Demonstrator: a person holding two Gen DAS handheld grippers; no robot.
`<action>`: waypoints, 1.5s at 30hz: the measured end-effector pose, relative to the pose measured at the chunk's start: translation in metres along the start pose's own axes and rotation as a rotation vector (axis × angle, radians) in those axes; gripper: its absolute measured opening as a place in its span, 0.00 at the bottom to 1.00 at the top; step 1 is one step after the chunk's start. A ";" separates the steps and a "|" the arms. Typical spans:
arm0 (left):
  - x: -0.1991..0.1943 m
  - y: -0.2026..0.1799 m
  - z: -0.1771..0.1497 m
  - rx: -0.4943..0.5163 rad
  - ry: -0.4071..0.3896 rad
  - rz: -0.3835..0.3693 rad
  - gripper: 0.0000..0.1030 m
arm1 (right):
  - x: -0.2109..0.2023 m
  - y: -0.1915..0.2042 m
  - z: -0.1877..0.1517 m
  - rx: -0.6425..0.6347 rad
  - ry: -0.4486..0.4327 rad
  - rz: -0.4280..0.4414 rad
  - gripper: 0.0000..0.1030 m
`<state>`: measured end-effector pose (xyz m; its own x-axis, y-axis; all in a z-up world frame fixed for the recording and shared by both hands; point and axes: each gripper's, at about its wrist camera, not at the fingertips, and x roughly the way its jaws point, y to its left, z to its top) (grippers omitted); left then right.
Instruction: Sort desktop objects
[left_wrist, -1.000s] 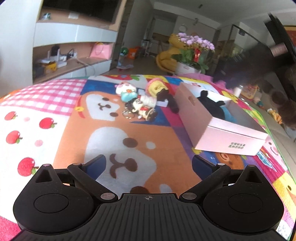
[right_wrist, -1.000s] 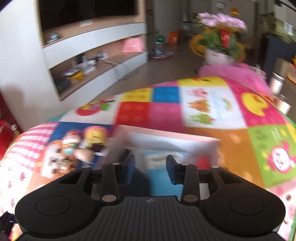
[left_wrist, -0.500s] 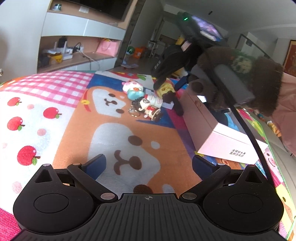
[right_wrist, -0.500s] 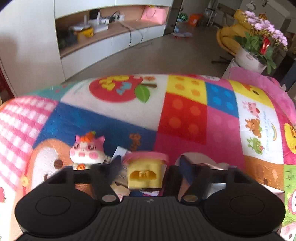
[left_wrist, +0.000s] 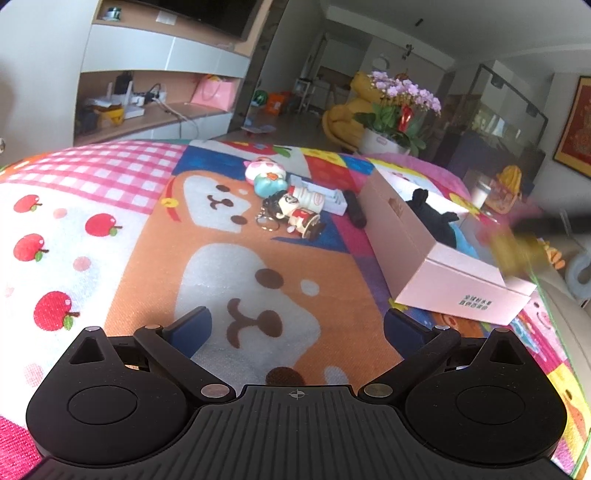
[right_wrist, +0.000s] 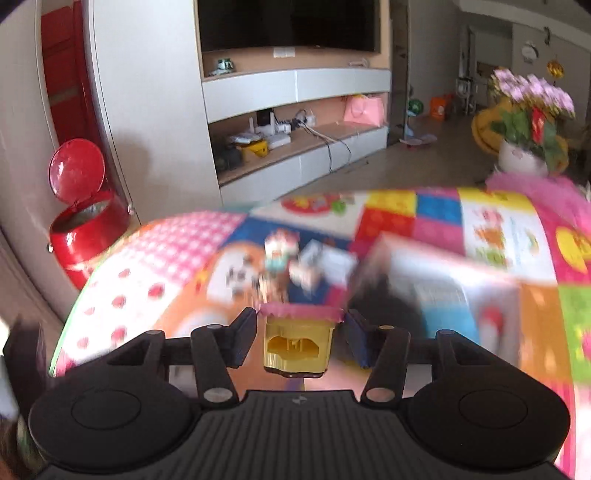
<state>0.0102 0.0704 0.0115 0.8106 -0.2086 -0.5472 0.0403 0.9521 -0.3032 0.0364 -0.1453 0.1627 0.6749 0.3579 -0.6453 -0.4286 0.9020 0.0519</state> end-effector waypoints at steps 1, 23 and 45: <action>0.001 -0.002 0.000 0.008 0.004 0.007 0.99 | -0.006 -0.001 -0.017 -0.012 -0.014 -0.043 0.51; 0.062 -0.035 0.071 0.163 -0.014 0.123 0.68 | -0.033 -0.042 -0.157 0.265 -0.230 -0.232 0.89; -0.001 -0.078 0.028 0.360 0.048 -0.124 0.69 | -0.031 -0.053 -0.170 0.399 -0.267 -0.252 0.96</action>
<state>0.0224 0.0028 0.0580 0.7586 -0.3297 -0.5620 0.3465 0.9346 -0.0806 -0.0639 -0.2454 0.0504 0.8787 0.1210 -0.4617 -0.0079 0.9709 0.2394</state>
